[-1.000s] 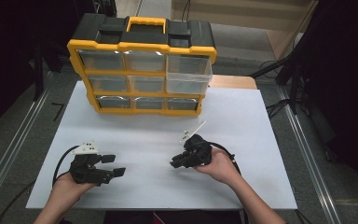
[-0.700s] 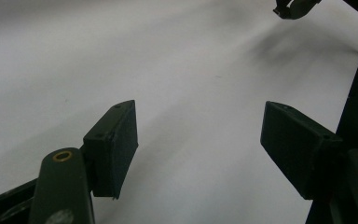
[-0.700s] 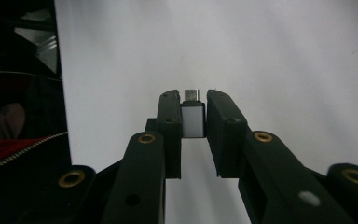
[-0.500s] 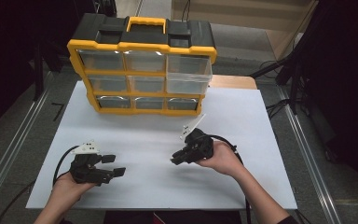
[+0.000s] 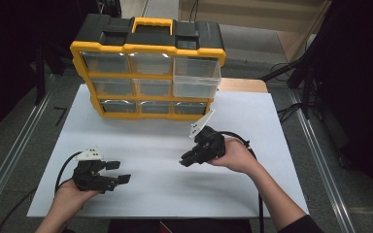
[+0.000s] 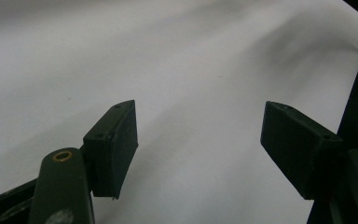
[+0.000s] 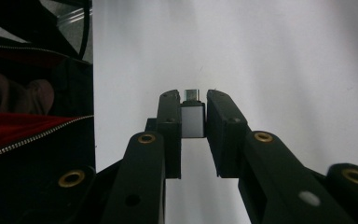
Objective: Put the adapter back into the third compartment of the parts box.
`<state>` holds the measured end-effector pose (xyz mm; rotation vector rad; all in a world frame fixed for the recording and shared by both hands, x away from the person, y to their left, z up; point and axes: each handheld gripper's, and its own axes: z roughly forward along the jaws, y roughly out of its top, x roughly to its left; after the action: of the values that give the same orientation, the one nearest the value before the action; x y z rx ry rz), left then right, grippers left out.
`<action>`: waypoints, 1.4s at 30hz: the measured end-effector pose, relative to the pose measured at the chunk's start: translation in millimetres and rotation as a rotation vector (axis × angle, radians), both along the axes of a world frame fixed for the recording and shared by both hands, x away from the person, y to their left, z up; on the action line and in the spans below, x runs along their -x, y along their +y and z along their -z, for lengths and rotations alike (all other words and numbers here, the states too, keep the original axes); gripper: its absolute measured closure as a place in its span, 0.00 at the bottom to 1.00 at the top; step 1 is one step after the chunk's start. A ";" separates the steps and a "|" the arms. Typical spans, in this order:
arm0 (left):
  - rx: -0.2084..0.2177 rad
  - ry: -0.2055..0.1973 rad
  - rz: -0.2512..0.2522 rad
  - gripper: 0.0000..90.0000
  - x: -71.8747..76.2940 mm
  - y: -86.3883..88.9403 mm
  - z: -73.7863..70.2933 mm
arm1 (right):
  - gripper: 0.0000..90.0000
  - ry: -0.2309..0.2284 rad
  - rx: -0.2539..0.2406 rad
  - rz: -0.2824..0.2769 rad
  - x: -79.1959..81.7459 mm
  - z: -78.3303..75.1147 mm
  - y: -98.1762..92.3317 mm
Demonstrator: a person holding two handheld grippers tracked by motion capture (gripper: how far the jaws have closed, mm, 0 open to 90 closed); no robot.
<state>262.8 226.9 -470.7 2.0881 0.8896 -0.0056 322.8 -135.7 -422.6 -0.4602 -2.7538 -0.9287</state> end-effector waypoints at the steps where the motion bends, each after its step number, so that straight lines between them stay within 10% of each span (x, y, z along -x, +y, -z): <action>1: 0.000 -0.001 0.000 0.32 0.0 0.1 0.0 | 0.82 0.000 -0.001 -0.006 -0.2 -1.7 0.1; 42: -0.001 0.001 -0.008 0.32 -0.4 0.3 0.6 | 0.82 -0.011 0.007 -0.070 -15.4 -49.7 6.0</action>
<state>263.3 227.3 -471.3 2.0856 0.8994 -0.0018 338.2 -129.7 -373.0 -0.3586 -2.7652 -0.9078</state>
